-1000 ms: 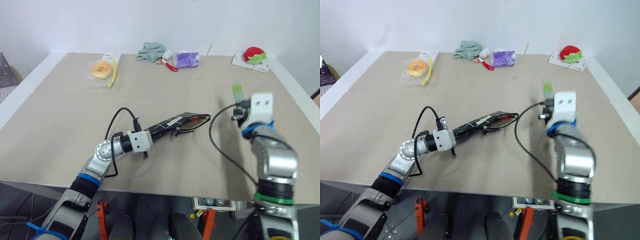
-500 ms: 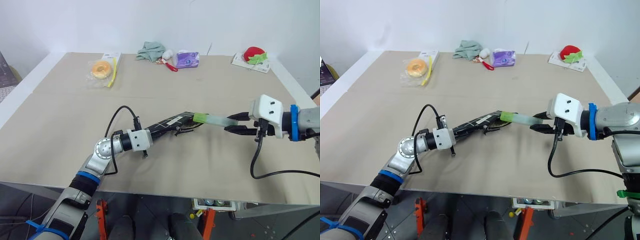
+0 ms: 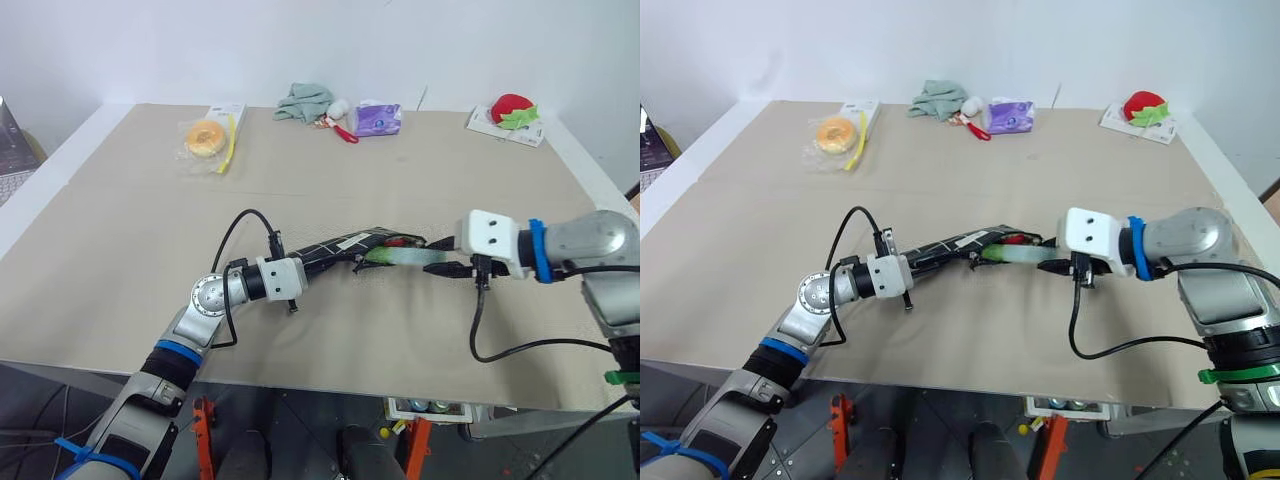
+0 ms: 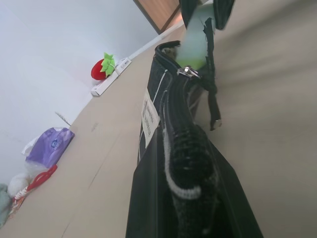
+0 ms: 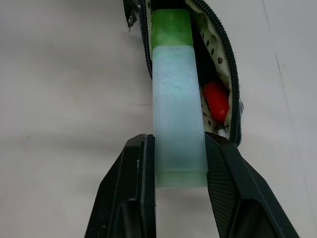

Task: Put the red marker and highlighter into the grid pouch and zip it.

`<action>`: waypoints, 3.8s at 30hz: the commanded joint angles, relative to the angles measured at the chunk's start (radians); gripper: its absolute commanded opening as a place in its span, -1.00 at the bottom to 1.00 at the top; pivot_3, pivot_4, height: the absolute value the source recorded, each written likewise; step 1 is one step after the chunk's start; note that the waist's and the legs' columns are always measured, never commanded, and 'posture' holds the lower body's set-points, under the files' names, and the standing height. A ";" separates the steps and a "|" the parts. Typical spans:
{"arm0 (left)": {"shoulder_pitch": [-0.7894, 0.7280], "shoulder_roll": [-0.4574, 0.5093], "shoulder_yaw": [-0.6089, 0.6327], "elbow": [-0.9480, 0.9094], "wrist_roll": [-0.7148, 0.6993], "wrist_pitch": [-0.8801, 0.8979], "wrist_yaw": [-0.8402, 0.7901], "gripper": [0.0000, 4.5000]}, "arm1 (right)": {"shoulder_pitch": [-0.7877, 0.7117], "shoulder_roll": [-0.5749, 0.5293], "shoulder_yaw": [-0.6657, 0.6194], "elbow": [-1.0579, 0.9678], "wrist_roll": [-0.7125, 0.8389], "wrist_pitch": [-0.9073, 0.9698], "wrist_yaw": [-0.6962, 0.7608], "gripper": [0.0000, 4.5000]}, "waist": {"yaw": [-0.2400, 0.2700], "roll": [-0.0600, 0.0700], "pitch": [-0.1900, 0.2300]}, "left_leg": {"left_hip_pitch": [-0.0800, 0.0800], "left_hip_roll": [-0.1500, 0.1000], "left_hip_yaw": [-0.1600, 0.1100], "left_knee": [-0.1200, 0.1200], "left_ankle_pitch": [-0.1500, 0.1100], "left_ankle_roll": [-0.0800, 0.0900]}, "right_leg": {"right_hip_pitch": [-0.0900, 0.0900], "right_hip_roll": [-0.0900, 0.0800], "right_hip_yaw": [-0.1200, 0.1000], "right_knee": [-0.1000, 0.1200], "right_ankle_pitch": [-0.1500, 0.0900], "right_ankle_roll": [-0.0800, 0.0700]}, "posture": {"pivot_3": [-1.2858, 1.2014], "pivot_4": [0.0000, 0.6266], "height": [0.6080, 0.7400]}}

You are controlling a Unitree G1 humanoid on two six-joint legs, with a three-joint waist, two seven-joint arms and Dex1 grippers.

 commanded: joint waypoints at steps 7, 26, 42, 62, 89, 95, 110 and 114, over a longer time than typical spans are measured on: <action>-0.030 -0.009 0.003 -0.023 -0.018 -0.012 -0.023 -1.00 | -0.112 0.114 0.097 -0.038 -0.077 -0.067 -0.013 -0.55 | 0.000 0.000 0.000 | 0.001 0.001 -0.001 0.000 0.000 0.000 | 0.000 0.002 0.000 0.001 0.001 -0.001 | 0.03 -0.52 0.90; -0.013 -0.012 0.012 -0.029 -0.026 0.004 -0.032 -1.00 | -0.109 0.133 -0.100 -0.159 0.161 0.197 -0.028 0.99 | 0.000 0.000 0.000 | 0.000 0.000 -0.001 0.001 0.000 0.000 | 0.000 0.000 0.000 0.001 0.004 -0.006 | 0.03 -0.52 0.90; -0.023 -0.013 0.011 -0.024 -0.026 0.006 -0.034 -1.00 | -0.021 0.126 -0.004 -0.233 0.130 0.223 -0.032 0.63 | 0.000 0.000 0.000 | 0.000 0.001 -0.001 0.002 0.000 0.000 | 0.000 0.001 -0.001 0.002 0.001 -0.001 | 0.03 -0.52 0.90; -0.020 -0.011 0.014 -0.029 -0.023 0.007 -0.027 -1.00 | -0.040 0.050 -0.070 -0.087 0.097 0.167 -0.043 -0.96 | 0.000 0.000 0.000 | 0.000 0.000 -0.001 0.003 0.000 0.000 | 0.001 0.001 -0.001 0.002 0.001 -0.001 | 0.03 -0.52 0.90; 0.041 0.041 0.011 -0.255 -0.370 0.539 -0.342 -0.10 | -0.010 0.017 -0.261 0.067 0.272 0.286 -0.104 0.16 | -0.001 0.000 0.000 | 0.000 0.001 -0.001 0.003 0.000 0.000 | 0.001 0.001 0.000 0.003 0.002 -0.002 | 0.03 -0.52 0.90; 0.074 0.074 0.067 -0.411 -0.518 0.834 -0.341 0.96 | 0.036 0.036 -0.283 0.102 0.264 0.289 -0.150 1.00 | -0.001 0.000 0.000 | 0.001 0.001 -0.001 0.004 0.000 0.000 | 0.001 0.001 0.000 0.004 0.001 -0.001 | 0.03 -0.52 0.90; 0.256 0.374 0.496 -0.429 -0.589 1.108 -0.112 0.96 | 0.162 -0.024 -0.371 0.272 0.256 0.320 -0.194 1.00 | -0.009 0.000 0.000 | 0.002 0.003 0.000 0.003 0.000 0.001 | 0.001 0.003 0.000 0.004 0.000 -0.003 | 0.03 -0.52 0.90; 0.297 0.464 0.533 -0.403 -0.574 1.103 -0.161 0.96 | 0.175 -0.034 -0.373 0.318 0.259 0.309 -0.171 1.00 | -0.004 -0.001 0.000 | 0.002 0.003 0.000 0.004 0.000 0.000 | 0.001 0.003 -0.001 0.004 0.000 -0.003 | 0.03 -0.52 0.90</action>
